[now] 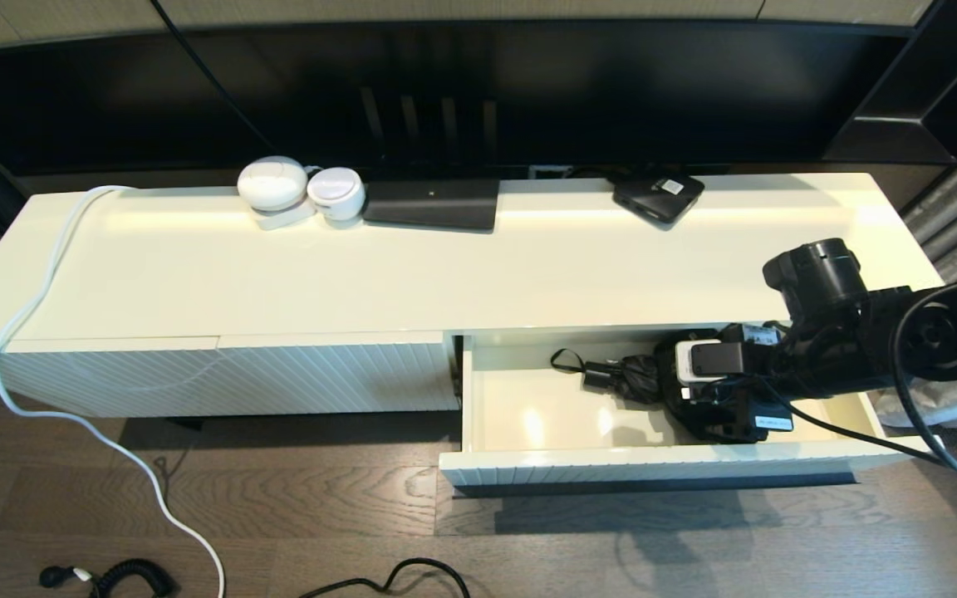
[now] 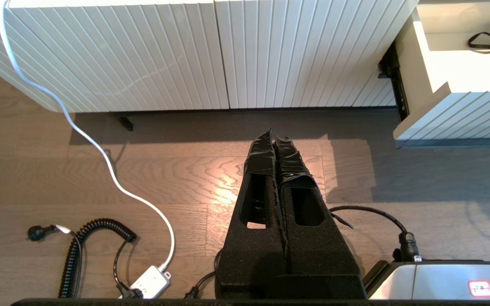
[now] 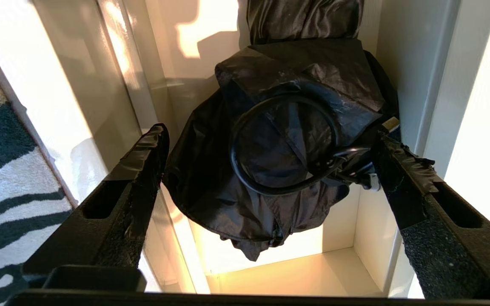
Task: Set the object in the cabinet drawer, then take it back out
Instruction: Take the data cable out of the drawer and put it on the table
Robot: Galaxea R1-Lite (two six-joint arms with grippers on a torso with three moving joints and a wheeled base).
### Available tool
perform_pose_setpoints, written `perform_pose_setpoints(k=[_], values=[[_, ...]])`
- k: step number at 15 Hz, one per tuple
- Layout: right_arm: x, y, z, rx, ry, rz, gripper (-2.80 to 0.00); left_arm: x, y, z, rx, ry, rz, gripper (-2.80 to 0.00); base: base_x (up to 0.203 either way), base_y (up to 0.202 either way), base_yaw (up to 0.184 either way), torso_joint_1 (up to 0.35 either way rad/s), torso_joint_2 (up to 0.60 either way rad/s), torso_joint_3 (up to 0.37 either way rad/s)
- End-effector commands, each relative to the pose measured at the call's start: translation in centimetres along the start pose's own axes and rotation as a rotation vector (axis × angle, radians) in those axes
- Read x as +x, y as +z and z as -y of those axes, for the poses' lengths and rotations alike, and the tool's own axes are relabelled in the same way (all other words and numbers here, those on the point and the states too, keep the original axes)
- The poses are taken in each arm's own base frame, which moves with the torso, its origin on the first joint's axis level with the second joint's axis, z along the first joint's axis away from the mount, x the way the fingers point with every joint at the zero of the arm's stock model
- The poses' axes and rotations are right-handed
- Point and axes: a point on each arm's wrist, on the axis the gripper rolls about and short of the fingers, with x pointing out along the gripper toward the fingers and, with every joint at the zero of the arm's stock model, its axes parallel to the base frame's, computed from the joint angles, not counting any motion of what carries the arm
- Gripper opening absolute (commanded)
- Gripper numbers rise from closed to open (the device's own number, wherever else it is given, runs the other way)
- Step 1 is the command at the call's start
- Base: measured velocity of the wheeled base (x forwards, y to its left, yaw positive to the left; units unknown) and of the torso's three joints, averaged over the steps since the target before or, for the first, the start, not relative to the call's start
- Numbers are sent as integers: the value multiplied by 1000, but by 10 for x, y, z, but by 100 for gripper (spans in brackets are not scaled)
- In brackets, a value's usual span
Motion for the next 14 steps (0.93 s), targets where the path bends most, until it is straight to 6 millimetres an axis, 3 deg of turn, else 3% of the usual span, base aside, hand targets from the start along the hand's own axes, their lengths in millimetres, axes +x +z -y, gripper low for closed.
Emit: perform_pose_setpoints(k=[1,14], values=[[5,-1,-1,-5,12,-5,0,0,0,0,0,0,-1,-280,0,0,0,0,0,0],[6,-1,2,-5,-6,2,0,0,0,0,0,0,0,-280,0,0,0,0,0,0]])
